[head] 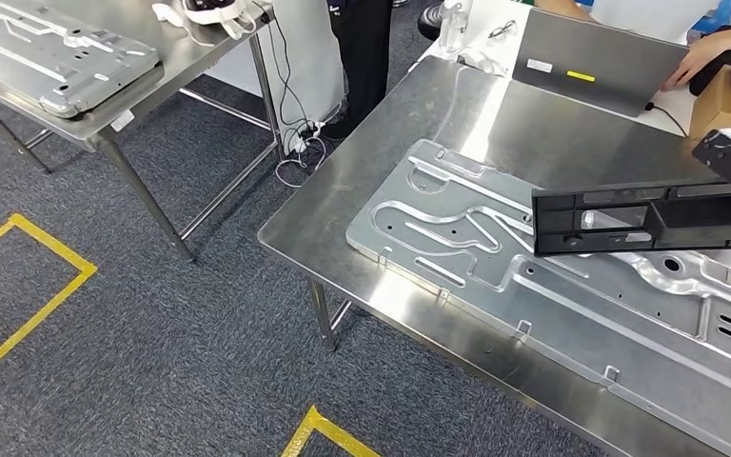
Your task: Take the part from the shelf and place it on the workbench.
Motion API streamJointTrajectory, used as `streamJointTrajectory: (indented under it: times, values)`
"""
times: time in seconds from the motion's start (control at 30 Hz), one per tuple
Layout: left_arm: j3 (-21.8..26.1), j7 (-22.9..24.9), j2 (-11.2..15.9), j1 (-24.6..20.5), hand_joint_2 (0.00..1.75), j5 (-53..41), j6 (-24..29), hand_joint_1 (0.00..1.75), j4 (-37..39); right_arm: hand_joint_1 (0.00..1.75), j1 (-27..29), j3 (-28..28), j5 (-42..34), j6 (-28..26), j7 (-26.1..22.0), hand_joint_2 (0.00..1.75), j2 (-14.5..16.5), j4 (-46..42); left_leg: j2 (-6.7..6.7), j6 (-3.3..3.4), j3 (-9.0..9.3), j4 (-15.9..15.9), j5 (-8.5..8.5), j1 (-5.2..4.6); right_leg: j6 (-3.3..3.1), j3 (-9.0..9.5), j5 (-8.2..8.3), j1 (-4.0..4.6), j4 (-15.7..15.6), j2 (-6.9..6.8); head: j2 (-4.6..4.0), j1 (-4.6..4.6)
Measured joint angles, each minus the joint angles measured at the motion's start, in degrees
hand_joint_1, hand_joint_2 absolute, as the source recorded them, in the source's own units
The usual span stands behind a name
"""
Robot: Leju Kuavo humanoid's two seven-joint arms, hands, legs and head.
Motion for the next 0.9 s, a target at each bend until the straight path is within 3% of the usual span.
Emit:
streamJointTrajectory:
  times: [0.03,0.07,0.13,0.2,0.3,0.37,0.4,0.47,0.5,0.53,0.57,0.63,0.7,0.77,0.83,0.9]
  values:
    - [0.0,0.0,0.0,0.0,1.75,-0.1,0.0,0.0,0.0,0.43,0.2,0.0,0.0,-0.1,0.0,1.75,0.0,0.0,0.01,-0.12,-0.85,1.3,0.16,0.17,0.05,0.08,-0.1,-0.01,0.0,0.01,0.0,-0.01]
    - [0.0,0.0,0.0,0.1,1.75,-0.2,0.0,0.0,0.0,0.0,0.5,-0.1,0.0,-0.2,-0.1,1.75,0.0,0.0,0.02,-0.16,-0.48,0.2,1.49,0.3,0.15,0.21,-0.24,-0.04,0.1,0.03,0.0,-0.01]
    - [0.0,-0.1,0.0,0.1,0.87,-0.4,-0.1,0.0,0.0,0.0,0.9,-0.3,0.0,-0.4,-0.2,1.75,0.0,0.0,0.0,0.11,2.93,-7.4,5.75,0.41,0.49,0.61,-0.59,-0.09,0.2,0.08,0.0,-0.01]
    - [0.0,-0.4,0.0,0.0,0.0,-0.4,-0.1,0.0,0.0,0.0,1.3,-0.7,0.0,-0.8,-0.4,1.75,0.0,0.0,-0.04,0.56,6.01,-13.8,7.96,0.23,1.04,0.79,-0.85,0.08,0.2,0.12,0.0,0.0]
    - [0.1,-0.7,0.0,0.0,0.0,-0.4,0.0,0.0,0.0,0.0,2.3,-1.5,0.0,-1.2,-0.7,1.75,0.0,0.1,-0.07,1.19,6.84,-15.4,8.09,0.04,2.08,0.94,-0.84,0.09,-0.1,0.17,0.0,0.01]
    - [0.3,-0.7,0.0,0.0,0.0,-0.4,0.0,0.0,0.0,0.0,3.0,-1.9,0.0,-1.4,-0.8,1.75,-0.1,0.1,0.0,1.89,7.23,-16.2,8.48,0.19,2.56,0.66,-1.73,-0.08,0.8,0.11,0.0,0.05]
    - [0.3,-0.7,0.0,-0.1,0.0,-0.4,0.0,0.0,0.0,0.0,3.2,-2.1,0.0,-1.5,-0.9,1.75,-0.1,0.1,0.04,2.23,7.39,-16.6,8.65,0.27,2.69,-0.29,-3.05,-0.11,2.9,0.09,0.0,0.07]
    - [0.4,-0.7,-0.1,-0.1,0.0,-0.4,-0.1,0.0,0.0,0.0,3.8,-2.5,0.0,-1.8,-1.0,1.75,-0.1,0.1,0.07,2.65,7.44,-16.7,8.64,0.15,2.87,-3.79,-6.49,-0.09,10.0,0.06,0.0,0.08]
    - [0.4,-0.7,-0.1,-0.1,0.0,-0.3,-0.1,0.0,0.0,0.0,4.3,-2.6,0.0,-2.0,-1.0,1.75,-0.1,0.2,0.06,2.75,7.44,-16.6,8.57,0.08,2.98,-5.6,-7.61,-0.08,13.5,0.06,0.0,0.07]
    - [0.5,-0.7,-0.1,-0.1,0.0,-0.3,-0.1,0.0,0.0,0.0,4.7,-2.7,0.0,-2.1,-1.0,1.75,-0.1,0.3,0.06,2.8,7.46,-16.5,8.47,0.02,3.06,-6.66,-7.65,-0.08,15.2,0.06,0.0,0.07]
    - [0.5,-0.7,-0.1,-0.1,0.0,-0.3,-0.2,0.0,0.0,0.0,5.1,-2.8,0.0,-2.1,-1.0,1.75,-0.2,0.3,0.05,2.79,7.47,-16.4,8.35,-0.01,3.09,-6.71,-6.62,-0.1,14.8,0.04,0.0,0.07]
    - [0.6,-0.7,-0.1,-0.1,0.0,-0.4,-0.2,0.0,0.0,0.0,5.5,-3.0,0.0,-2.3,-1.0,1.75,-0.3,0.3,0.05,2.55,7.48,-15.8,7.91,-0.03,2.98,-3.91,-2.72,-0.11,8.2,-0.05,0.0,0.07]
    - [0.8,-0.7,-0.1,-0.1,0.0,-0.4,-0.2,0.0,0.0,0.0,5.6,-3.1,0.0,-2.4,-1.1,1.75,-0.5,0.4,0.03,2.08,7.3,-15.2,7.44,-0.26,2.53,-1.18,-0.48,0.17,2.2,-0.14,0.0,0.06]
    - [0.9,-0.7,-0.1,-0.1,0.0,-0.4,-0.2,0.0,0.0,0.0,5.9,-3.2,0.0,-2.5,-1.1,1.75,-0.5,0.4,0.02,1.69,7.19,-15.0,7.28,-0.47,1.96,-0.68,-0.38,0.47,1.0,-0.07,0.0,0.04]
    - [0.9,-0.7,-0.1,-0.1,0.0,-0.4,-0.2,0.0,0.0,0.0,6.1,-3.3,0.0,-2.5,-1.1,1.75,-0.6,0.4,0.02,1.22,7.23,-14.8,6.98,-0.55,1.36,-0.6,-0.26,0.15,0.8,-0.02,0.0,0.03]
    - [1.0,-0.7,-0.1,-0.1,0.0,-0.4,-0.2,0.0,0.0,0.0,6.1,-3.3,0.0,-2.5,-1.1,1.75,-0.6,0.3,0.03,0.55,6.01,-11.9,4.95,-0.47,0.66,-0.38,-0.18,-0.17,0.5,-0.1,0.0,0.01]
